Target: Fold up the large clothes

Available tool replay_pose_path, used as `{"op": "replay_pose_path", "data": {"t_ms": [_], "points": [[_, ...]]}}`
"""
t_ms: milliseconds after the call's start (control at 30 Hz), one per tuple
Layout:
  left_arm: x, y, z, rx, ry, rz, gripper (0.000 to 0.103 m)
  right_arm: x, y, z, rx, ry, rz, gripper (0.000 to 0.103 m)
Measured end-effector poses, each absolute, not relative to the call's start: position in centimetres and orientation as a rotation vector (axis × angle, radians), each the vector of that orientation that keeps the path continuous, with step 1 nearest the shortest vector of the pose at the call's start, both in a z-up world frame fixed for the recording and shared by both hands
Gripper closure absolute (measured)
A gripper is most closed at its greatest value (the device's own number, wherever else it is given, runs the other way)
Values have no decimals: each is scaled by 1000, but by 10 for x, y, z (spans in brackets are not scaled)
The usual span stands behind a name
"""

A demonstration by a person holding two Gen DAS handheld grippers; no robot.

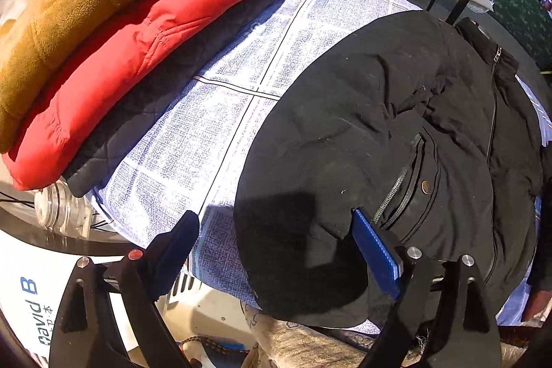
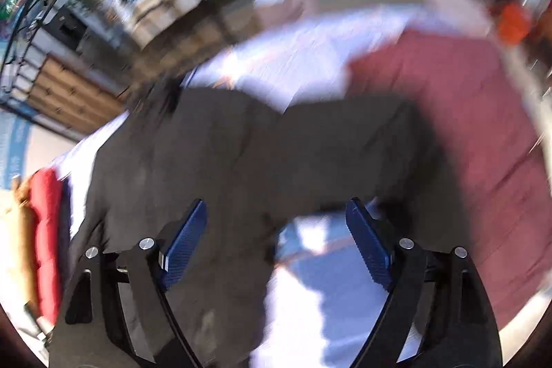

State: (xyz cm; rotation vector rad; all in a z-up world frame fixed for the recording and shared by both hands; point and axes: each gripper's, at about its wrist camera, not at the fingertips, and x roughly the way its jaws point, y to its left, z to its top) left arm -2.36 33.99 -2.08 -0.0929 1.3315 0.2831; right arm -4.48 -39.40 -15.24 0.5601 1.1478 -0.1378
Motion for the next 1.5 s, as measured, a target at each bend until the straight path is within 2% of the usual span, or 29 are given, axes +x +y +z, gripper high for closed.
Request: {"op": "replay_pose_path", "data": {"t_ms": [167, 267, 300, 333, 367, 433, 567, 733, 800, 900, 933, 967, 1033, 1200, 1333, 1400, 1500], "points": [[-14, 325, -27, -44, 1357, 205, 14, -98, -332, -215, 685, 1302, -107, 21], [-3, 313, -42, 103, 1362, 231, 17, -122, -310, -225, 683, 1343, -106, 21], [1, 311, -48, 145, 1358, 239, 23, -130, -303, -225, 672, 1346, -108, 21], [5, 311, -55, 160, 1362, 224, 41, -136, -298, -224, 665, 1346, -108, 21], [10, 313, -64, 168, 1388, 207, 64, -140, -295, -223, 660, 1345, -110, 21], [20, 318, -74, 196, 1422, 216, 86, -149, -291, -223, 662, 1336, -126, 21], [51, 353, -41, 180, 1315, 323, 92, -162, -292, -215, 668, 1311, -167, 21], [101, 376, 62, 175, 1041, 324, 92, -176, -298, -212, 652, 1311, -188, 21], [121, 365, 90, 211, 973, 282, 91, -178, -295, -213, 650, 1312, -191, 21], [155, 356, 88, 255, 978, 295, 79, -178, -289, -215, 651, 1308, -197, 21], [165, 356, 79, 273, 988, 330, 59, -179, -287, -216, 656, 1308, -197, 21], [173, 357, 66, 308, 1003, 375, 34, -180, -285, -216, 661, 1308, -197, 21], [180, 354, 34, 395, 1048, 394, 16, -183, -282, -215, 667, 1309, -200, 21], [166, 335, -15, 461, 1117, 231, 16, -198, -283, -216, 686, 1310, -231, 21], [139, 314, 7, 397, 1078, 75, 14, -210, -290, -221, 703, 1315, -249, 21], [123, 306, 22, 352, 1058, -19, 5, -212, -293, -223, 716, 1311, -237, 21], [94, 306, 19, 309, 1097, -151, 6, -210, -292, -225, 684, 1291, -173, 21]]}}
